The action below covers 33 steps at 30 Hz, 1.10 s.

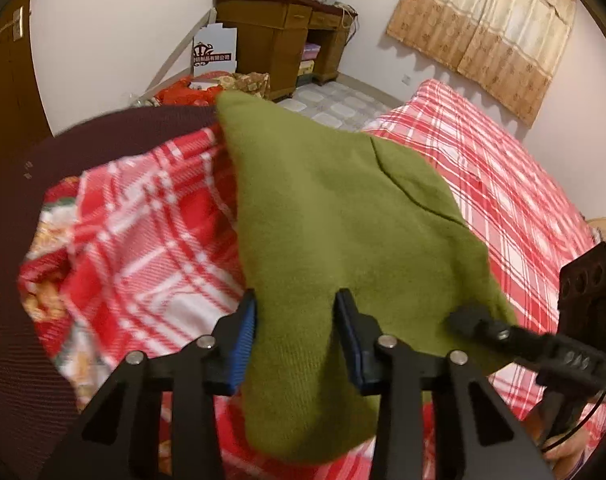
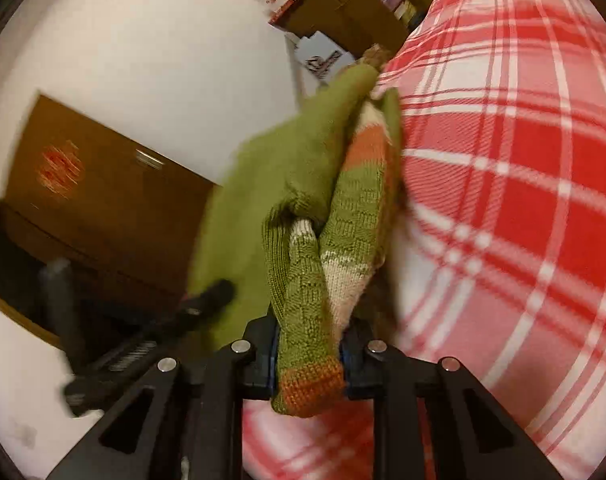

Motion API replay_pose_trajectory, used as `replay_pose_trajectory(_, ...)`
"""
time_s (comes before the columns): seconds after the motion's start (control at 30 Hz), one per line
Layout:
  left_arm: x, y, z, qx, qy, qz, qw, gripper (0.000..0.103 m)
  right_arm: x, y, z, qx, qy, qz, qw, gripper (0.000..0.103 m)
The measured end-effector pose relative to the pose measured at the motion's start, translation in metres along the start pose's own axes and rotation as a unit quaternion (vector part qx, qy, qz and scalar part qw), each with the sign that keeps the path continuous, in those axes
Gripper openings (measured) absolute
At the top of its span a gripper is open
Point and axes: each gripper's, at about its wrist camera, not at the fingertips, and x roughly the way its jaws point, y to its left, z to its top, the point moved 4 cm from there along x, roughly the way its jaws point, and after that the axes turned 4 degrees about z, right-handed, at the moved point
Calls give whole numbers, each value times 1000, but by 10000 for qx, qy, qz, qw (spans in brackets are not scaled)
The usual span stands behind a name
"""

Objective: Fold small clothes
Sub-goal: 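Lower the folded sweater onto the bed corner and open both grippers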

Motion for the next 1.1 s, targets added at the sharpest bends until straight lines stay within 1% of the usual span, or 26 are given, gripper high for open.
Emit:
replay_pose_trajectory(0.03, -5, 1, 1, 43, -31, 64, 10000, 41, -2, 3, -1, -8, -8, 35, 10000, 23)
replay_pose_trajectory(0.07, -6, 1, -1, 91, -62, 136, 9998, 40, -4, 5, -2, -140, -22, -101, 9998, 23)
replay_pose_trajectory(0.13, -3, 1, -4, 217, -108, 382, 9990, 40, -1, 4, -5, -494, -10, -595, 9970, 23)
replay_pose_trajectory(0.17, 4, 0, -8, 322, -106, 661, 9972, 41, 3, 0, -7, -598, 21, -807, 9949, 23)
replay_pose_trajectory(0.2, 9, -1, -13, 375, -75, 754, 9964, 41, 8, -5, -11, -677, 46, -1016, 9925, 23)
replay_pose_trajectory(0.23, 16, -2, -18, 434, -45, 838, 9955, 41, 12, -11, -15, -729, 61, -1133, 9909, 26)
replay_pose_trajectory(0.27, 18, -2, -22, 473, -72, 922, 9946, 41, 14, -15, -18, -728, 51, -1162, 9905, 28)
replay_pose_trajectory(0.3, 19, -2, -24, 516, -131, 1011, 9935, 43, 13, -20, -21, -688, -20, -1186, 9905, 35)
replay_pose_trajectory(0.33, 17, -1, -25, 566, -196, 1105, 9921, 45, 11, -21, -22, -672, -54, -1178, 9907, 36)
replay_pose_trajectory(0.4, 13, -5, -26, 706, -329, 1333, 9880, 45, 4, -20, -25, -659, -86, -1218, 9903, 42)
replay_pose_trajectory(0.47, 8, -8, -24, 779, -437, 1511, 9845, 45, -10, -16, -30, -706, -157, -1459, 9866, 43)
replay_pose_trajectory(0.53, 4, -12, -26, 837, -522, 1612, 9820, 45, -27, -5, -35, -916, -339, -1810, 9786, 43)
replay_pose_trajectory(0.6, 0, -17, -26, 859, -564, 1603, 9817, 47, -41, 8, -37, -1236, -582, -2227, 9653, 44)
replay_pose_trajectory(0.63, -3, -20, -26, 833, -577, 1552, 9827, 49, -50, 15, -39, -1347, -711, -2416, 9584, 48)
replay_pose_trajectory(0.67, -7, -23, -26, 782, -612, 1479, 9840, 53, -59, 22, -42, -1426, -845, -2557, 9524, 52)
replay_pose_trajectory(0.7, -11, -25, -26, 762, -659, 1455, 9842, 54, -70, 28, -43, -1488, -1003, -2654, 9473, 62)
replay_pose_trajectory(0.73, -16, -29, -26, 771, -738, 1453, 9836, 54, -82, 33, -48, -1524, -1152, -2704, 9436, 69)
replay_pose_trajectory(0.8, -23, -35, -25, 782, -865, 1472, 9822, 54, -98, 44, -49, -1553, -1436, -2773, 9372, 71)
replay_pose_trajectory(0.87, -30, -41, -22, 698, -937, 1431, 9828, 54, -109, 54, -50, -1582, -1619, -2847, 9315, 71)
replay_pose_trajectory(0.9, -32, -43, -21, 628, -943, 1394, 9837, 55, -114, 58, -52, -1603, -1678, -2929, 9275, 71)
replay_pose_trajectory(0.93, -34, -44, -20, 543, -946, 1346, 9849, 59, -118, 60, -54, -1620, -1732, -3005, 9238, 71)
replay_pose_trajectory(1.0, -41, -47, -18, 357, -993, 1228, 9868, 65, -129, 67, -57, -1673, -1902, -3213, 9125, 71)
replay_pose_trajectory(1.03, -46, -50, -18, 366, -1041, 1165, 9870, 67, -133, 72, -59, -1734, -1993, -3344, 9047, 71)
replay_pose_trajectory(1.07, -49, -56, -20, 520, -1090, 1131, 9862, 69, -138, 77, -62, -1838, -2066, -3492, 8953, 71)
replay_pose_trajectory(1.1, -53, -60, -22, 693, -1130, 1153, 9844, 72, -141, 82, -63, -1921, -2100, -3586, 8890, 71)
